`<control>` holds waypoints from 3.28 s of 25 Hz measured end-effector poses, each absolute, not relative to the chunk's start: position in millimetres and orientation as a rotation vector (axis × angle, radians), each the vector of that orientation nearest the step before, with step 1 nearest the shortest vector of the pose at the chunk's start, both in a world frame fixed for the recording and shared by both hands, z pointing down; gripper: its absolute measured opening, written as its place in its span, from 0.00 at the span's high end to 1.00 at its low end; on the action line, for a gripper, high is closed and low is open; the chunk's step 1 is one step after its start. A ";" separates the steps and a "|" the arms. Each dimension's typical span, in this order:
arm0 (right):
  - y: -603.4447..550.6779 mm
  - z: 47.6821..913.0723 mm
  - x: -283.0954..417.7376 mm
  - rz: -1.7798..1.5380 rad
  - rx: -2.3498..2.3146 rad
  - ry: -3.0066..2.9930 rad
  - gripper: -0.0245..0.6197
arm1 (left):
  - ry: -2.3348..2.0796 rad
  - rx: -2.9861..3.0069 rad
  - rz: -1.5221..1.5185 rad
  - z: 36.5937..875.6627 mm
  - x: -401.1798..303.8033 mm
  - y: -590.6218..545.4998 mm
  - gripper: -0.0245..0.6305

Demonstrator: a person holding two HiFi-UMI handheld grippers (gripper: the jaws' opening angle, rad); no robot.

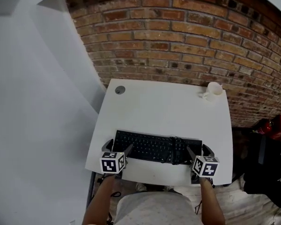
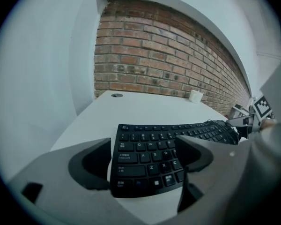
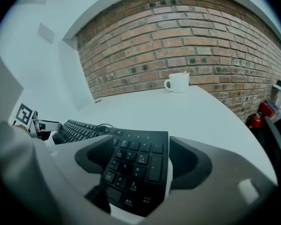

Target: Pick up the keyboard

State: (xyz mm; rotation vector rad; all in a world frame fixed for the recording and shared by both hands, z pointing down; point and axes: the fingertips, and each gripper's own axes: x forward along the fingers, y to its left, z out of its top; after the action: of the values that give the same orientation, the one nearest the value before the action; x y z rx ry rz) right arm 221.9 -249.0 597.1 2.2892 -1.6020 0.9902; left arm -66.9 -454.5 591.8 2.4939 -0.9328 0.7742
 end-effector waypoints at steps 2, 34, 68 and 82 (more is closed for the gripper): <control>-250.1 599.9 220.6 1.029 2.309 -1.586 0.37 | -0.890 2.493 0.784 594.9 -67.9 -459.9 0.30; -246.8 605.8 224.8 1.218 2.362 -1.540 0.35 | -0.749 2.457 0.774 599.9 -51.9 -464.6 0.30; -249.2 322.6 240.8 0.302 2.626 -1.904 0.35 | -0.963 2.881 -0.020 316.5 -44.4 -454.0 0.30; -248.0 318.2 239.7 0.271 2.631 -1.898 0.35 | -0.962 2.877 -0.039 315.8 -45.3 -453.7 0.30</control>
State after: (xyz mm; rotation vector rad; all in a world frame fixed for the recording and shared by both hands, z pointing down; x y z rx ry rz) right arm 239.7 -248.0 318.2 2.6306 -1.8975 0.2706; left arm -45.3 -453.7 315.8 2.8768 -0.9617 -0.0388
